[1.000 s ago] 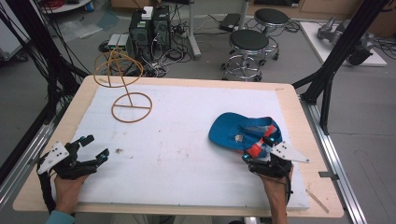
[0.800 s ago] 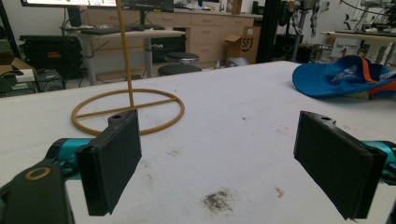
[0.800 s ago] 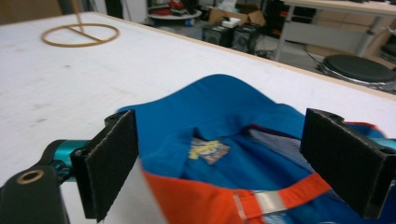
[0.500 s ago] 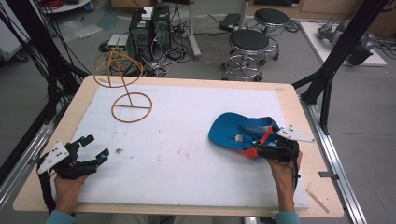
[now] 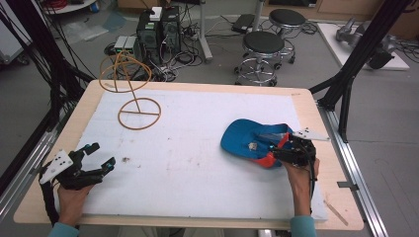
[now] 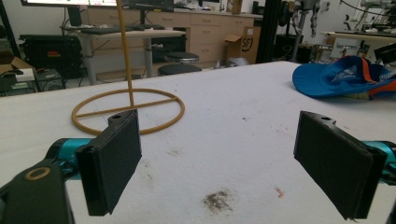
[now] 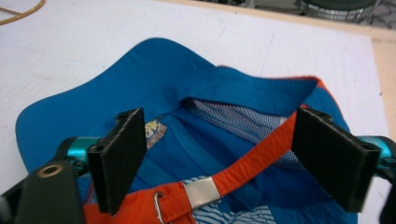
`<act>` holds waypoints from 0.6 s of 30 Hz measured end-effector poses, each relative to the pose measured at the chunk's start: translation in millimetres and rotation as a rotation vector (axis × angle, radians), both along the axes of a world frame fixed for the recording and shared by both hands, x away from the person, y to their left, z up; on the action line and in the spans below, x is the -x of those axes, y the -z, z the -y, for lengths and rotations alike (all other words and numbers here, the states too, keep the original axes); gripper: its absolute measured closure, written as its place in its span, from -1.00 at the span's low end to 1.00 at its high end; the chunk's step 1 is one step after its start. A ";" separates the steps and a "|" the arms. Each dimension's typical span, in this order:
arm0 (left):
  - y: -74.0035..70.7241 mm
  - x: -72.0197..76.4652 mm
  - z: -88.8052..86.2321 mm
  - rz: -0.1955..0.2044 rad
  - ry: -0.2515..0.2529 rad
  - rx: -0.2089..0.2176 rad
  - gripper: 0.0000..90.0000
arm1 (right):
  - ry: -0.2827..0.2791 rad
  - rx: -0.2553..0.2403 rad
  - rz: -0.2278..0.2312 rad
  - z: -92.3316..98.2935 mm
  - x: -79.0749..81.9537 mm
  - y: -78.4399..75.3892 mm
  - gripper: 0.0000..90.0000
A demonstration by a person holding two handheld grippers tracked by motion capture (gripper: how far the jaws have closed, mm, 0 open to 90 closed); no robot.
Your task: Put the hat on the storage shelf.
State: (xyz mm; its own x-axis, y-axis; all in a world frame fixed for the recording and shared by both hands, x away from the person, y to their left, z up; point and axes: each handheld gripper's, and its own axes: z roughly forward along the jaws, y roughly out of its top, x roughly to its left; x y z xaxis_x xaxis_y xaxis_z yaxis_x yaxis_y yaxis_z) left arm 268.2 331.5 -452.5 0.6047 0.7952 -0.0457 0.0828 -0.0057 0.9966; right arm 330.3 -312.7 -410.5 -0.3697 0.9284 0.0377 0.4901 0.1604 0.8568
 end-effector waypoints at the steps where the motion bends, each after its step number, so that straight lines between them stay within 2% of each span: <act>1: 0.0 0.0 -0.1 0.000 0.000 -0.001 -0.66 | 0.000 0.003 -0.008 1.3 -0.8 1.2 -0.53; 5: 0.0 0.0 0.1 0.000 0.000 0.000 -0.66 | 0.027 0.005 -0.039 1.8 -3.4 7.1 -0.53; 10: 0.0 0.0 0.2 0.001 0.001 0.002 -0.66 | 0.069 0.048 -0.081 1.5 -9.3 14.2 -0.52; 18: 0.1 0.0 0.2 0.001 0.001 0.002 -0.66 | 0.090 0.022 -0.137 5.1 -17.1 23.3 -0.29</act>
